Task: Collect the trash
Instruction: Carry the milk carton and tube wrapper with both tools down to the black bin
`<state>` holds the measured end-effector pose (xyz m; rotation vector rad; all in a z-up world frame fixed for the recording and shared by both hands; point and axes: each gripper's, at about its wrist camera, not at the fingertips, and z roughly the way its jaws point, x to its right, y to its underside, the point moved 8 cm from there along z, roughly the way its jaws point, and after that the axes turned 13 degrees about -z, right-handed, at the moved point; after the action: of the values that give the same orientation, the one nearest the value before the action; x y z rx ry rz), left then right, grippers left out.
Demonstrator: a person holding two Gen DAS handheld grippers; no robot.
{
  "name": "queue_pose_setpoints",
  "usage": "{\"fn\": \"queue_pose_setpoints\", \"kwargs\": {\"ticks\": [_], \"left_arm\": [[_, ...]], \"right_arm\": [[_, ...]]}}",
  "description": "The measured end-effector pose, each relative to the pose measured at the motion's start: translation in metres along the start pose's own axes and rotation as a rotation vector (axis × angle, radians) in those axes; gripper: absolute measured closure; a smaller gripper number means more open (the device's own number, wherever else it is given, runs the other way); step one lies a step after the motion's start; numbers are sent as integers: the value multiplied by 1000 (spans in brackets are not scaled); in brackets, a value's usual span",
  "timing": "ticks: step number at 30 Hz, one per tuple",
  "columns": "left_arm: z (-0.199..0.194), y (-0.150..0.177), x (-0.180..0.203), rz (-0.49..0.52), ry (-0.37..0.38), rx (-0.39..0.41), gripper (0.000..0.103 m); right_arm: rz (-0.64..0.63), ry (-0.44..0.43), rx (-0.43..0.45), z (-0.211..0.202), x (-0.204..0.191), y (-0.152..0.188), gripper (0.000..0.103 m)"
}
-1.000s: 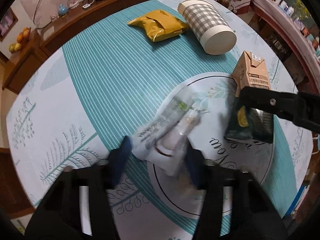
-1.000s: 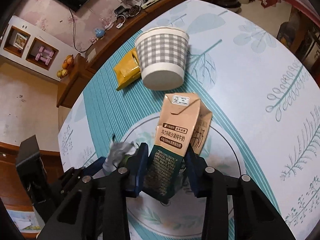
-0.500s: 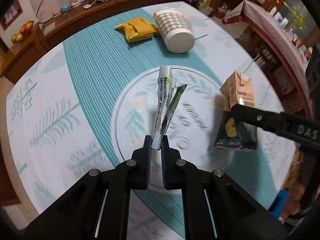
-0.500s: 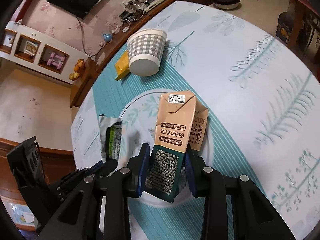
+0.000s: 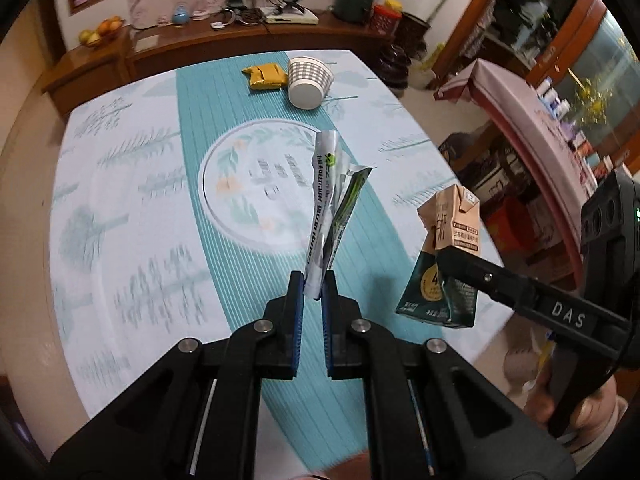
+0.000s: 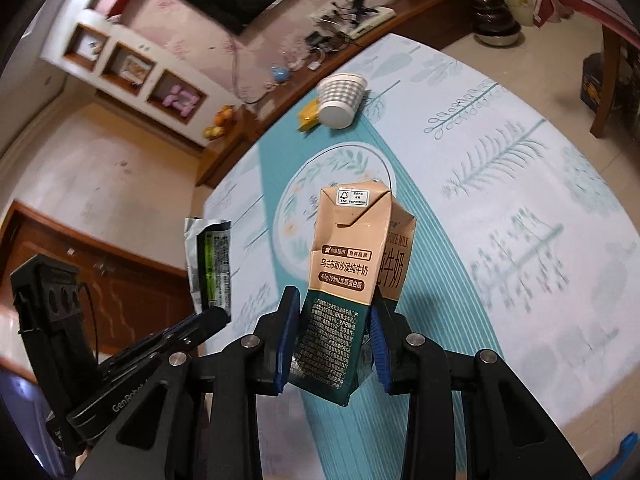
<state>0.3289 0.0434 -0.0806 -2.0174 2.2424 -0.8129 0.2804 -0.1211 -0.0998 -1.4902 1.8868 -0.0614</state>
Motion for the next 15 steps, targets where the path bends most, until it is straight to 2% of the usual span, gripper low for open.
{"fn": "queue_pose_setpoints", "kwargs": {"ticks": [7,11,15], "left_arm": [[-57,101,38,-54,-19,61,97],[-70,158,60,-80,-24,57,97],[-72,213,75,-96,-27,20,97]], "right_arm": [[-122,-52,18,-93,-8,69,71],[-174,-63,9,-136,0,112,71],[-166,-75,-30,-162,16,160,71]]}}
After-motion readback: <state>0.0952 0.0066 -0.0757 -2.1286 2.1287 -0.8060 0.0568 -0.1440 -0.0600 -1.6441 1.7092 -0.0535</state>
